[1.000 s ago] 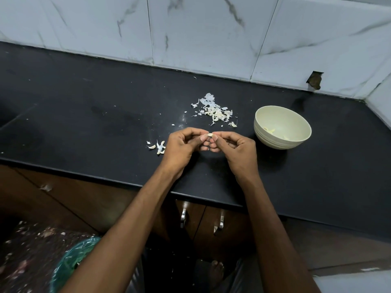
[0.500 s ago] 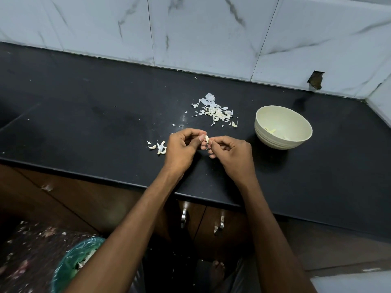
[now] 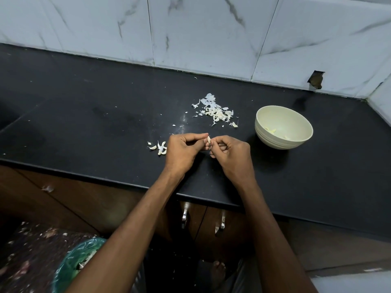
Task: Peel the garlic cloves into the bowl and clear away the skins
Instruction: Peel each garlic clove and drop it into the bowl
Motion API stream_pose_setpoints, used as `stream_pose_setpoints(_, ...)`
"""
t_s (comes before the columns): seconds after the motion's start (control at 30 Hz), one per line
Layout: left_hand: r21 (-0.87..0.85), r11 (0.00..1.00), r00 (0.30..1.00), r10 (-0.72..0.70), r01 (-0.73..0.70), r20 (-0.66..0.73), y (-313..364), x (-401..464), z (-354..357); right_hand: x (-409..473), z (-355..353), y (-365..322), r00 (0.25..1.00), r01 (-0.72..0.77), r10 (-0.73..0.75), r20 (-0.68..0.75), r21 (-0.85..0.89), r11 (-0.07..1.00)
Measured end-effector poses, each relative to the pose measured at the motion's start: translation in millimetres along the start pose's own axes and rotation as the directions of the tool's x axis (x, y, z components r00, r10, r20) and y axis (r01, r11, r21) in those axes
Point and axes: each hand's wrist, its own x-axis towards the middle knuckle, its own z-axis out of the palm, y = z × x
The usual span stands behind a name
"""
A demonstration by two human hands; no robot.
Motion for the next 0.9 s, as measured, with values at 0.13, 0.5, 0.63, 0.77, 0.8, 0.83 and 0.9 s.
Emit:
stream_pose_setpoints(0.13,-0.014,1.000,1.000,-0.002,0.002,0.007,3.9,-2.2,0.9,0.7,-0.4,-0.5,1.000,-0.002,0.002,0.006,-0.023,1.000)
stream_pose_setpoints(0.5,0.011,0.999,0.999,0.034,-0.034,0.034,2.6,-2.5,-0.5,-0.4,-1.6,-6.3,0.999,-0.043,0.044,-0.008,0.079,0.996)
stream_pose_setpoints(0.63,0.008,0.999,0.999,0.035,-0.036,0.037,-2.4,-0.3,-2.2,0.0,-2.4,-3.2,1.000,0.010,-0.010,-0.004,0.034,0.999)
stream_pose_setpoints(0.77,-0.032,0.999,0.998,0.028,-0.027,0.052,-4.3,0.3,-1.1,0.7,-1.9,0.2,0.997,0.080,-0.080,-0.020,-0.037,0.996)
stream_pose_setpoints(0.8,-0.046,0.999,0.998,0.024,-0.022,0.056,-4.4,0.2,-1.1,1.0,-1.6,0.9,0.997,0.078,-0.079,-0.019,-0.037,0.996)
stream_pose_setpoints(0.83,-0.057,0.998,0.998,0.022,-0.019,0.057,-4.1,0.2,-1.2,1.3,-1.4,1.4,0.997,0.072,-0.073,-0.018,-0.029,0.997)
stream_pose_setpoints(0.9,-0.061,0.998,0.998,0.026,-0.022,0.063,-4.0,0.3,-1.7,1.3,-1.2,1.5,0.998,0.055,-0.055,-0.010,-0.003,0.999)
